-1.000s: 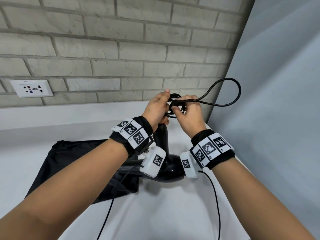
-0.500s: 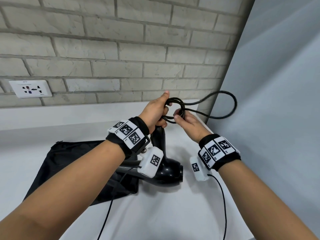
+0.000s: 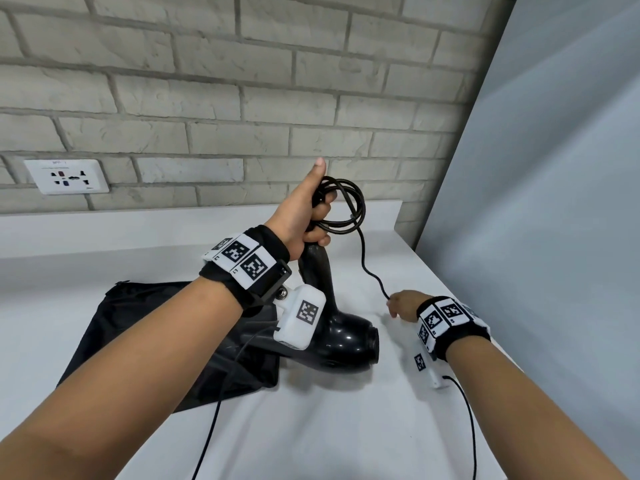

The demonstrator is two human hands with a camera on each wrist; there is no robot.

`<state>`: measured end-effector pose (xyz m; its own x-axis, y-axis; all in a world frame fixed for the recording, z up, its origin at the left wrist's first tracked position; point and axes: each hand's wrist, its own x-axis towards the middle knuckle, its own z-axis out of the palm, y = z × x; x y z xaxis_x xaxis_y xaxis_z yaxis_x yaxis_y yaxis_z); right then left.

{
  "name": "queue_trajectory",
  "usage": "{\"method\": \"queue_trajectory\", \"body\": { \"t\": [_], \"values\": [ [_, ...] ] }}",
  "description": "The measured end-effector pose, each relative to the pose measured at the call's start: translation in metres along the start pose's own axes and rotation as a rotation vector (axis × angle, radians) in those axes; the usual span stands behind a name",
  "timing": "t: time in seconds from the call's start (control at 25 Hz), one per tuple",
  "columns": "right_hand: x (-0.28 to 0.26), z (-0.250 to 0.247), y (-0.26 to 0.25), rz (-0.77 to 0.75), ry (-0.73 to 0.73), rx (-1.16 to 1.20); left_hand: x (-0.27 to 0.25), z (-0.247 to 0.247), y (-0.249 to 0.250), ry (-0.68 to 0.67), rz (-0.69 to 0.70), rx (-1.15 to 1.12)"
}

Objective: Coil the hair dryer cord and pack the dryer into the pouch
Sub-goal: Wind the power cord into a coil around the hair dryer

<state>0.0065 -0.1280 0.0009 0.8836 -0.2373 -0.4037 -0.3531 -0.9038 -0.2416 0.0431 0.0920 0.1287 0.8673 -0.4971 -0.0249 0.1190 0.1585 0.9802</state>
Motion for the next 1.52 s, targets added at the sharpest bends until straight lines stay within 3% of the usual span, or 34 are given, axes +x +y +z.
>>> {"method": "queue_trajectory", "body": {
  "t": [0.08, 0.2, 0.32, 0.52, 0.68, 0.92, 1.28, 1.52],
  "values": [
    [0.001, 0.002, 0.001, -0.008, -0.037, -0.028, 0.0, 0.001, 0.001, -0.012, 0.009, 0.007],
    [-0.004, -0.012, -0.014, -0.149, 0.136, 0.174, 0.002, 0.003, -0.001, -0.029, 0.042, 0.035],
    [-0.025, -0.037, -0.04, -0.389, 0.223, 0.691, 0.004, 0.005, -0.007, -0.049, 0.055, 0.051],
    [-0.047, -0.058, -0.075, -0.787, 0.161, 0.813, -0.003, 0.009, -0.007, -0.085, 0.059, 0.073],
    [-0.043, -0.058, -0.082, -0.74, 0.207, 0.919, -0.006, 0.006, -0.001, -0.082, 0.012, 0.012],
    [-0.036, -0.058, -0.067, -0.564, 0.296, 0.709, -0.009, 0.01, 0.002, -0.115, 0.044, 0.021],
    [-0.053, -0.074, -0.07, -0.661, 0.221, 0.62, -0.006, 0.008, -0.004, -0.057, 0.065, 0.117],
    [-0.065, -0.085, -0.076, -0.709, 0.266, 0.687, -0.01, 0.013, -0.007, -0.121, 0.067, 0.186]
  ]
}}
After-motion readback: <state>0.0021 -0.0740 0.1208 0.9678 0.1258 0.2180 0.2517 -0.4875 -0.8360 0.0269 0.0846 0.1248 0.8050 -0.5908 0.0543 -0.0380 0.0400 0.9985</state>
